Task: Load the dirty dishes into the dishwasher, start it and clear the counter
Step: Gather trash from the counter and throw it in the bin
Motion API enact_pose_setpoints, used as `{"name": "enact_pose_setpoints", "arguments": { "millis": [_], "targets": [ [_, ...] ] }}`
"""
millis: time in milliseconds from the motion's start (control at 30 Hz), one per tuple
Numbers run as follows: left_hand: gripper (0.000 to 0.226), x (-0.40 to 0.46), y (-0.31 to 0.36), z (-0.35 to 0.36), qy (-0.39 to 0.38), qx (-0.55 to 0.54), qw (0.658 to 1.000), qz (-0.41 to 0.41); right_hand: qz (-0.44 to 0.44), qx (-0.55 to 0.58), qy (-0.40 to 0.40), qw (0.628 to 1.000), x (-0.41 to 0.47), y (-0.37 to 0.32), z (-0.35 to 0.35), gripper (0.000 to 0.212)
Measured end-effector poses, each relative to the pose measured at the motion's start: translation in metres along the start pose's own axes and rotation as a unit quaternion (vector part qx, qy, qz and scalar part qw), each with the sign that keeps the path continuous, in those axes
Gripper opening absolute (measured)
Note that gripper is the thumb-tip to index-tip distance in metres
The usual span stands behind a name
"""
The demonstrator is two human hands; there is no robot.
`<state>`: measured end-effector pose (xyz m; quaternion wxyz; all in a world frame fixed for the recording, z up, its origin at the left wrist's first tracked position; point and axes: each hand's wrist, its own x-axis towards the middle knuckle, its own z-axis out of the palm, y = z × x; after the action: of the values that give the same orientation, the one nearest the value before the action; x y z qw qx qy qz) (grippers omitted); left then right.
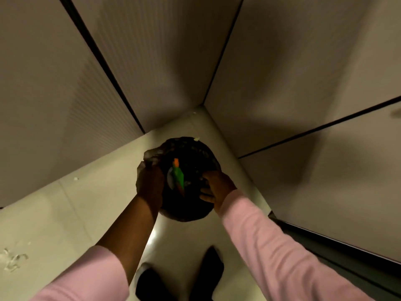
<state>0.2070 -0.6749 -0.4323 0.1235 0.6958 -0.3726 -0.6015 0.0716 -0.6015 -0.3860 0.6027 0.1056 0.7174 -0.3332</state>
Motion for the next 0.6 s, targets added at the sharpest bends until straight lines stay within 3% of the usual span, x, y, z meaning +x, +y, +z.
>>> {"name": "enact_pose_setpoints", "arguments": {
  "millis": [100, 200, 300, 433, 600],
  "targets": [
    [0.038, -0.013, 0.004, -0.005, 0.013, 0.120, 0.992, -0.022, -0.026, -0.023, 0.043, 0.998, -0.013, 0.005, -0.007, 0.028],
    [0.030, -0.047, 0.042, -0.005, -0.016, 0.191, 0.981, 0.022, -0.061, -0.049, 0.044, 0.996, -0.054, -0.016, -0.004, 0.012],
    [0.017, -0.091, 0.090, -0.005, -0.065, 0.219, 0.970, 0.084, -0.190, -0.115, 0.041, 0.974, -0.105, -0.044, 0.001, 0.014],
    [0.018, -0.175, 0.184, -0.027, -0.181, 0.339, 0.895, 0.226, -0.383, -0.201, 0.006, 0.901, -0.224, -0.106, 0.004, 0.012],
    [0.017, -0.290, 0.302, -0.079, -0.180, 0.388, 0.813, 0.394, -0.526, -0.238, 0.051, 0.815, -0.375, -0.173, -0.015, 0.009]
  ]
}}
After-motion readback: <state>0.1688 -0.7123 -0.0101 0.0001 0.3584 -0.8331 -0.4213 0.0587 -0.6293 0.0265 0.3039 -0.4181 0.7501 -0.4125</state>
